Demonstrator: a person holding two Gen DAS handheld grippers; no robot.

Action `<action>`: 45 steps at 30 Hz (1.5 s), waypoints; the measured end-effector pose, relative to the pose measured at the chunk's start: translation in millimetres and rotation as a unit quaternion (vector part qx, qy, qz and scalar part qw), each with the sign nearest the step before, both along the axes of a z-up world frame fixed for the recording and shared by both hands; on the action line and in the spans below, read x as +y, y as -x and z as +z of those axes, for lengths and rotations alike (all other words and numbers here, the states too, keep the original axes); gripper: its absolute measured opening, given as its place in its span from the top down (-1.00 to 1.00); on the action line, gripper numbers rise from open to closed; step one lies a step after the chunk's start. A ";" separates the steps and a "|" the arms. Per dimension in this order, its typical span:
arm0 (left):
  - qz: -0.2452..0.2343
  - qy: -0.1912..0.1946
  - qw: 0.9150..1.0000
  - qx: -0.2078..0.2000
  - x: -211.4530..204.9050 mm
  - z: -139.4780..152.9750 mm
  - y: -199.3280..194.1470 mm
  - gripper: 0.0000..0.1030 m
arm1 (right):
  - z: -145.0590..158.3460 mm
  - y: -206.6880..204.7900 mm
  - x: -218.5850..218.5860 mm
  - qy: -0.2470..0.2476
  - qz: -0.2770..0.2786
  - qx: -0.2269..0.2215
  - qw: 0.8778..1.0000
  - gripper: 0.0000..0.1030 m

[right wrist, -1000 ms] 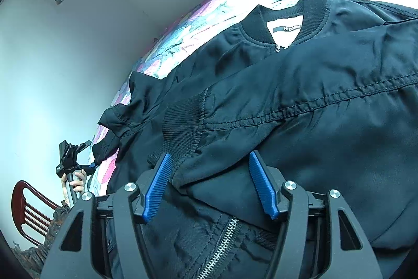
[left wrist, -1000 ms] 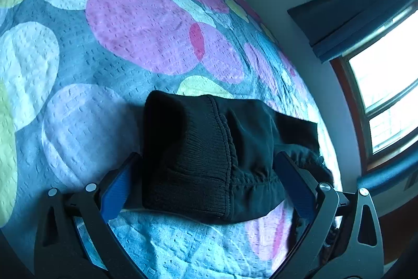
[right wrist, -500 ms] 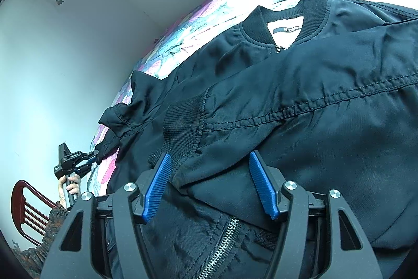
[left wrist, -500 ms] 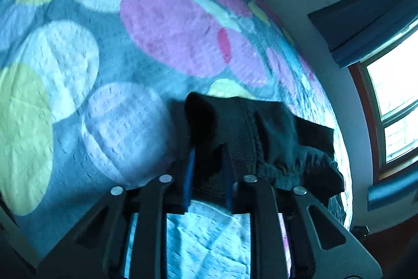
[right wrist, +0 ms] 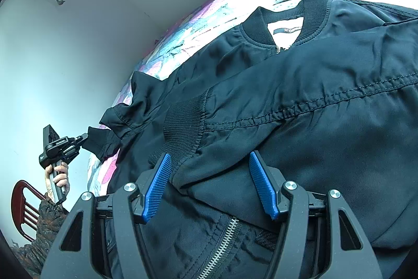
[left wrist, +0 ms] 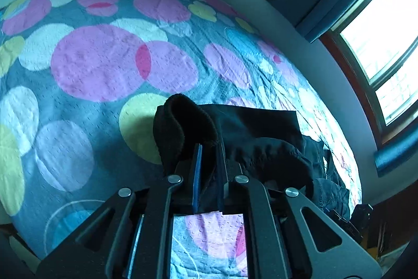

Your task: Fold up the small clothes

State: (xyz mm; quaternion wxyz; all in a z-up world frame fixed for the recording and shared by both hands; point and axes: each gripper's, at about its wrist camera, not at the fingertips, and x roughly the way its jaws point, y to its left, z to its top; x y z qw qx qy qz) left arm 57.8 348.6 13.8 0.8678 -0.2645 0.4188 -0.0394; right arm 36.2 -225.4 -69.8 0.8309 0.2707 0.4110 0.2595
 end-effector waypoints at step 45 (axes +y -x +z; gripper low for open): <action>0.196 0.116 0.973 0.025 57.5 -56.7 53.2 0.82 | 0.2 -0.9 4.0 0.004 0.001 -0.010 1.000 -0.31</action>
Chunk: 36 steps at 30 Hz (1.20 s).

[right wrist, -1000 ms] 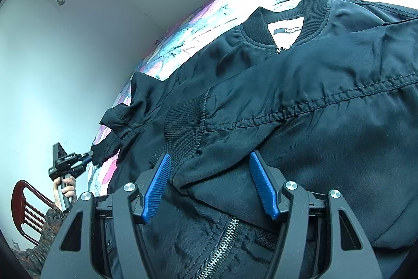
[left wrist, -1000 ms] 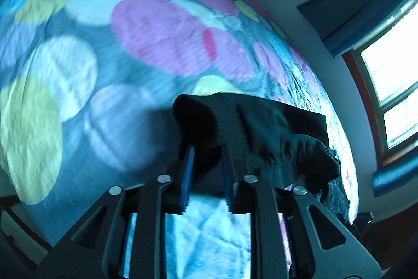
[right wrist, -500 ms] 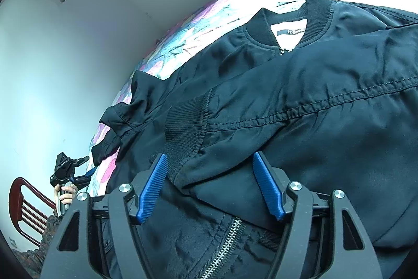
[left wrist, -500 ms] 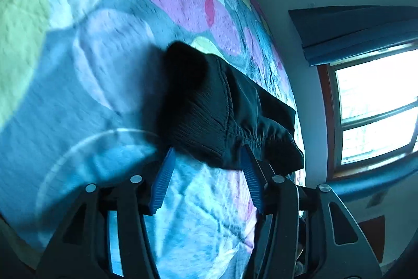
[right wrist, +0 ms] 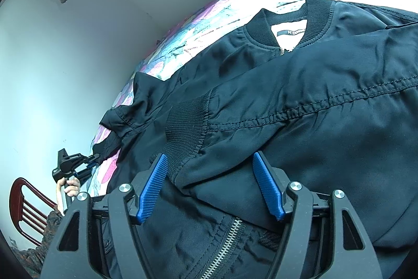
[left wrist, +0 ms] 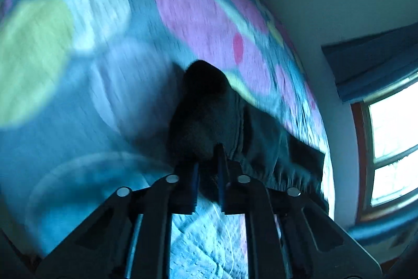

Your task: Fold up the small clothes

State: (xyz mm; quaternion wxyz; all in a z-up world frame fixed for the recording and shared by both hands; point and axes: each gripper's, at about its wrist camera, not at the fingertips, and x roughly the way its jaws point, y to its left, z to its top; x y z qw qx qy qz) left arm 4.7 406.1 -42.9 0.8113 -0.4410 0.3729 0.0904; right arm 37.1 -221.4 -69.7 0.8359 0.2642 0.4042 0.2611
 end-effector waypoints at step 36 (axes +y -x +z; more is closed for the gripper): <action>-0.420 -0.241 0.865 -0.132 -509.6 111.1 -78.9 0.79 | 9.7 32.8 -91.4 -0.046 -0.105 0.037 0.993 -0.31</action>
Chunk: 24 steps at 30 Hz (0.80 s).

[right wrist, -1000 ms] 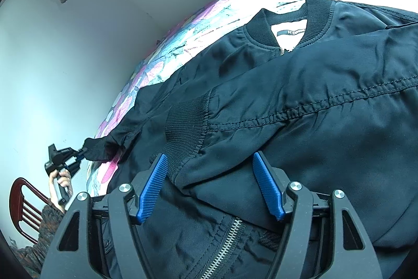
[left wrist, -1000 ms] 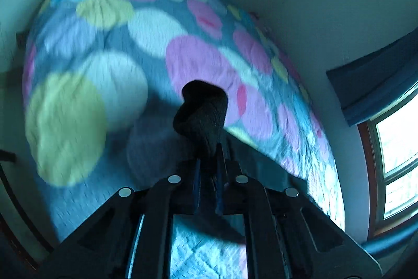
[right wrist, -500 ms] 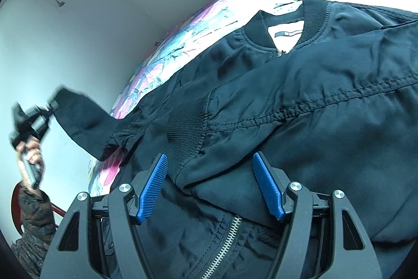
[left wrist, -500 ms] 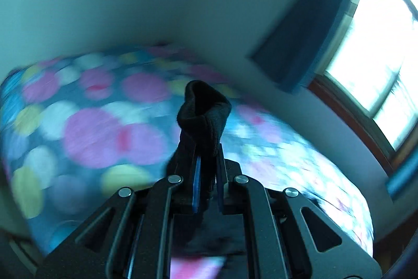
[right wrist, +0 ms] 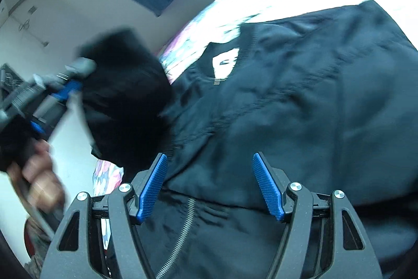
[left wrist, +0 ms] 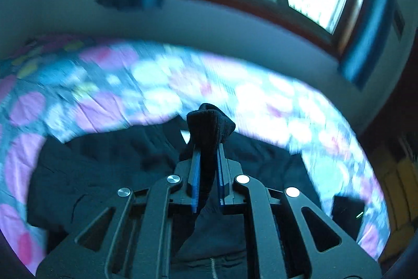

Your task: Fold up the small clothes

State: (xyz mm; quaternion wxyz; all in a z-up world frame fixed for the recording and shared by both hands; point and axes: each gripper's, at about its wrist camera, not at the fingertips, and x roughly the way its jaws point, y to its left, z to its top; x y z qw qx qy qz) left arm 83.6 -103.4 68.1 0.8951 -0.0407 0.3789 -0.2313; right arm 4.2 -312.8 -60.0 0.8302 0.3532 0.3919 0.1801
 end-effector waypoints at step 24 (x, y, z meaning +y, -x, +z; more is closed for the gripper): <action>0.099 -0.042 0.994 -0.012 190.1 -50.1 60.6 -0.31 | -12.8 -13.0 -14.0 -0.066 -0.008 0.043 0.997 -0.14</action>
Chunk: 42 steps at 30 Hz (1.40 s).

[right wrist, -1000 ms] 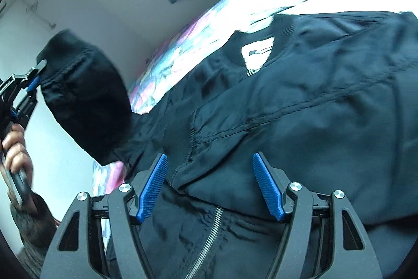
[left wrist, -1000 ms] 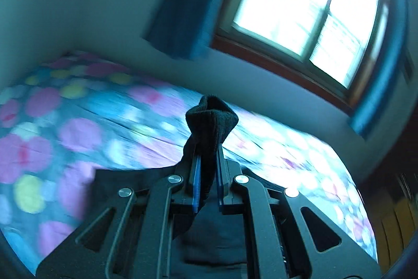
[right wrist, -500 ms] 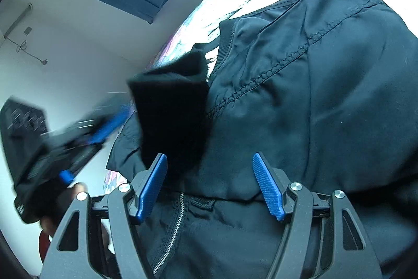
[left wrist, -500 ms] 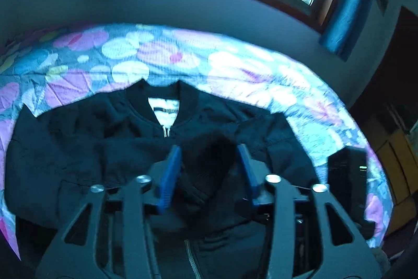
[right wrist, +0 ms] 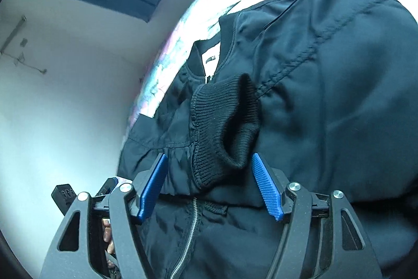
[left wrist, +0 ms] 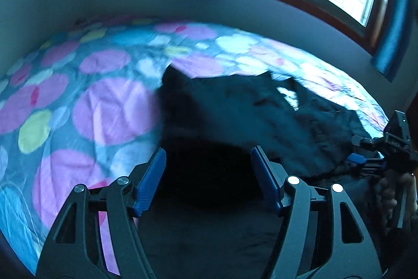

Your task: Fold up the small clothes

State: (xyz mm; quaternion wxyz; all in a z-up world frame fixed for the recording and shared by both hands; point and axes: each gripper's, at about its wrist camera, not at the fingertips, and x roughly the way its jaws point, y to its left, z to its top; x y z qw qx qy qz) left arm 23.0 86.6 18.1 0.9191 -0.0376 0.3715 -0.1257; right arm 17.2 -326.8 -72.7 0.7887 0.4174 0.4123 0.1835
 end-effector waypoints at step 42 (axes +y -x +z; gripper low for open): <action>0.090 -0.014 0.992 0.088 33.1 -55.4 -44.0 -0.49 | -19.3 35.6 -41.8 0.074 -0.081 0.011 0.994 0.79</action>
